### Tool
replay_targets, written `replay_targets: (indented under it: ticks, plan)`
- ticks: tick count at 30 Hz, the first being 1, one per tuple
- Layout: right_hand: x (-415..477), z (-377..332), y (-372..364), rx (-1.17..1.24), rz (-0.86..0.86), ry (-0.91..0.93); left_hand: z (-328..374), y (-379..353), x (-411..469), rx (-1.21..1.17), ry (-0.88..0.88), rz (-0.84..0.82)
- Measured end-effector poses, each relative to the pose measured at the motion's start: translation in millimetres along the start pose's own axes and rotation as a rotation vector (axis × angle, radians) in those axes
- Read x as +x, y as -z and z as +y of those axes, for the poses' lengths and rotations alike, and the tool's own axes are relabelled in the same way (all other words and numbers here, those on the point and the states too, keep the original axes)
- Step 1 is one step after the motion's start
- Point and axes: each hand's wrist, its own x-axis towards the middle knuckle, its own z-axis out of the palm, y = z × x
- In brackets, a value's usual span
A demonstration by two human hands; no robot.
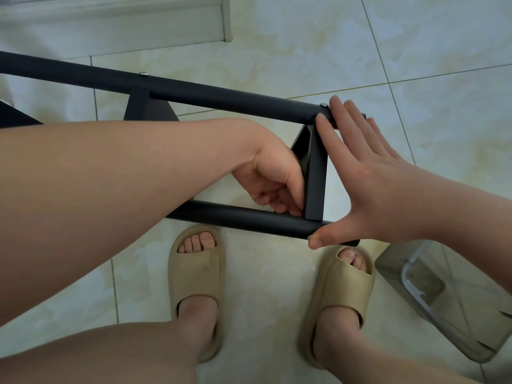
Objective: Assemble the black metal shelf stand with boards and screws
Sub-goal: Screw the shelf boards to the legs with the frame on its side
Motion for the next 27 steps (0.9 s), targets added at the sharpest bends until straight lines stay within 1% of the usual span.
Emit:
replay_targets:
  ticks: [9, 16, 23, 27]
  plan:
    - [-0.6, 0.5, -0.3, 0.004, 0.001, 0.001, 1.3, 4.2, -8.5, -0.026, 0.035, -0.083]
    - [-0.8, 0.4, 0.5, 0.005, 0.000, 0.000, 2.3, 2.5, -2.7, 0.013, 0.052, -0.017]
    - [-0.5, 1.3, -1.2, 0.003, 0.009, 0.008, 2.7, 6.1, -6.3, -0.001, 0.035, -0.046]
    - [-0.2, 1.5, -1.9, -0.003, 0.007, 0.009, 2.1, 5.1, -6.2, -0.013, 0.055, -0.025]
